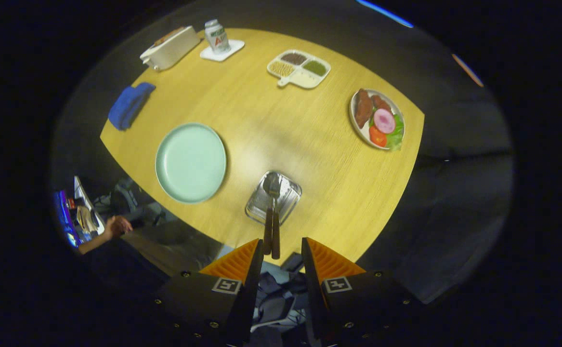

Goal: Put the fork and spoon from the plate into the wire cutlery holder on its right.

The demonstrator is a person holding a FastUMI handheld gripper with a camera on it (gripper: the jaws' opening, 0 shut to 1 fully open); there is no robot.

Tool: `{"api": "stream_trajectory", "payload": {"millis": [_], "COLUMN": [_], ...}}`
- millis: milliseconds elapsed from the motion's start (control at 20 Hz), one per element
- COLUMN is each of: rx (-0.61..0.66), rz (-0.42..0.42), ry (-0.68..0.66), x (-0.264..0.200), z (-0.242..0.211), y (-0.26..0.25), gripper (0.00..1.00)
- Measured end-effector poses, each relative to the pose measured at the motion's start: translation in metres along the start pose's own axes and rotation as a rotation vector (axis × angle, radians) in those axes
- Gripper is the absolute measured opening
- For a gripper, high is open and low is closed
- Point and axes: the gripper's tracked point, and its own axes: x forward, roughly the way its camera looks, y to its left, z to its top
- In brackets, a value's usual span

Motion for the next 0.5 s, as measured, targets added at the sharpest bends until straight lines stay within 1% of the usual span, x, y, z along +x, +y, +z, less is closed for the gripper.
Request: {"api": "stream_trajectory", "payload": {"millis": [100, 150, 200, 350, 450, 500], "rx": [0.07, 0.094, 0.132, 0.211, 0.277, 0.292], "rz": [0.0, -0.016, -0.052, -0.128, -0.16, -0.179], "ry": [-0.283, -0.402, -0.539, -0.863, -1.063, -1.138], "x": [-0.027, -0.042, -0.059, -0.1, -0.132, -0.144], "z": [0.024, 0.031, 0.034, 0.027, 0.022, 0.021], "y": [0.021, 0.028, 0.035, 0.057, 0.077, 0.084], "gripper": [0.48, 0.48, 0.48, 0.48, 0.48, 0.48]}}
